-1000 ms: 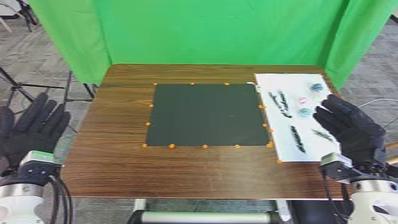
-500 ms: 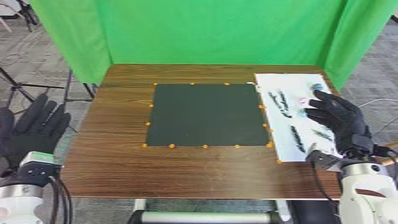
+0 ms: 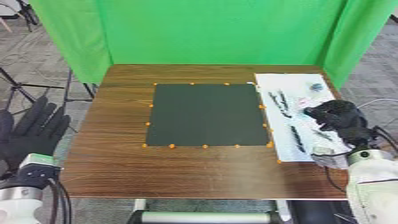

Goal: Arrange flowers

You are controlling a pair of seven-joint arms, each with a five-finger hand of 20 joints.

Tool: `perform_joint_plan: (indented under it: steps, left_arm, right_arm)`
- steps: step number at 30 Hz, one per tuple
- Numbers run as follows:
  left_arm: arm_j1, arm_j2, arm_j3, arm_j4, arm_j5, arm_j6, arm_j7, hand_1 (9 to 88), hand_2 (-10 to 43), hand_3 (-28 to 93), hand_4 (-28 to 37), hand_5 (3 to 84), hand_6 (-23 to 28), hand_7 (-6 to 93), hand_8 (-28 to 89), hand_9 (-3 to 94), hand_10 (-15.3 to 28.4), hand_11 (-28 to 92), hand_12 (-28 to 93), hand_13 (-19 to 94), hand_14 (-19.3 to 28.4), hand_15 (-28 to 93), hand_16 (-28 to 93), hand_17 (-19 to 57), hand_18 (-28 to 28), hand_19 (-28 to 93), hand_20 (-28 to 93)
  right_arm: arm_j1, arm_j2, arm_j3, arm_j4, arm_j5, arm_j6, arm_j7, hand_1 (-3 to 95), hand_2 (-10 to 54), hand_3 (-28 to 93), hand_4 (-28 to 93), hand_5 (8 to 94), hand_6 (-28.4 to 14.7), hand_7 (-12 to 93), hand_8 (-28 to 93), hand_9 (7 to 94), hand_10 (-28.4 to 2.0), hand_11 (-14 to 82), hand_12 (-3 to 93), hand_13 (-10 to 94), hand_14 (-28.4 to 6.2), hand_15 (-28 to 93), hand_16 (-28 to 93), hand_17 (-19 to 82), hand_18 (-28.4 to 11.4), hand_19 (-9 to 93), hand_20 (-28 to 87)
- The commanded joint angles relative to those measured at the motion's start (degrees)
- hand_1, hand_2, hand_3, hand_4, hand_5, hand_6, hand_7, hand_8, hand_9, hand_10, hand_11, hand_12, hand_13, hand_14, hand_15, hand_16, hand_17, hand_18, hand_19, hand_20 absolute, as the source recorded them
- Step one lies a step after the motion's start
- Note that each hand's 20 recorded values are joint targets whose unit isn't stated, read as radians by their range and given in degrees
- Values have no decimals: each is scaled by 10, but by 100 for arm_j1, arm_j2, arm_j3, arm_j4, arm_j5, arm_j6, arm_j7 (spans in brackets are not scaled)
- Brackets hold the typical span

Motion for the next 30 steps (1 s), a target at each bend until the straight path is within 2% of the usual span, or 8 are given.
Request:
perform_joint_plan:
  steps: [1,6,10,12,15,17,22,30]
  left_arm:
    - [97,-47,12,-66,-55,81,40,228,109,700,-283,366,69,140,-99,277,130,195,63,178,110,277,-113,5,86,268,58]
    - [144,-43,-12,-82,-83,87,79,225,114,696,-283,368,70,142,-100,278,132,197,67,181,114,285,-113,4,88,268,59]
    - [159,-41,-17,-82,-93,109,95,224,114,698,-283,368,70,144,-100,280,133,198,69,182,115,290,-114,4,88,268,60]
    - [84,-42,16,-58,-133,148,75,224,115,697,-283,368,70,145,-100,280,133,198,70,182,116,291,-115,4,88,268,60]
    - [10,-16,30,-29,-66,102,30,224,116,696,-283,369,71,145,-101,281,133,200,71,182,116,292,-115,4,89,268,60]
    - [-7,-13,36,-32,-82,107,12,221,117,696,-283,369,71,145,-101,281,133,200,71,183,116,293,-116,3,89,268,61]
    - [-61,-1,69,-3,-78,94,-37,220,118,697,-283,370,72,147,-101,282,134,201,71,183,116,293,-116,2,90,269,61]
    - [-10,9,30,-15,-80,105,-19,224,118,698,-283,370,72,150,-102,282,133,202,72,183,116,295,-117,2,90,270,62]
  right_arm:
    - [-89,421,-143,-149,-2959,-1248,764,243,-95,582,-283,542,-46,465,-157,565,-171,504,351,517,-164,694,271,241,-234,737,340]
    - [-35,886,-213,-217,-3011,-1982,899,254,-95,521,-283,578,-45,485,-154,591,-173,532,392,541,-174,718,334,255,-248,767,373]
    - [236,1191,-577,8,-3248,-2067,978,265,-95,497,-283,597,-45,458,-145,605,-172,530,398,555,-176,725,352,260,-254,778,387]
    - [771,1369,-1030,258,-3176,-2257,1043,271,-95,492,-283,611,-45,443,-139,614,-171,530,401,563,-175,729,363,266,-259,785,393]
    - [1105,1463,-1288,436,-3024,-2328,946,279,-95,482,-283,629,-43,432,-128,628,-171,534,407,571,-176,732,378,273,-262,793,401]
    - [1308,1491,-1450,529,-3000,-2489,914,280,-95,478,-283,642,-41,425,-122,637,-170,535,411,576,-176,732,388,277,-263,797,407]
    - [1689,1459,-1838,829,-2969,-2787,1022,259,-95,523,-283,649,-39,417,-119,642,-170,530,416,579,-178,730,400,280,-264,797,414]
    - [1754,1352,-1887,986,-2739,-3381,1155,225,-95,661,-282,650,-40,392,-116,640,-171,523,410,578,-177,726,401,280,-262,797,410]
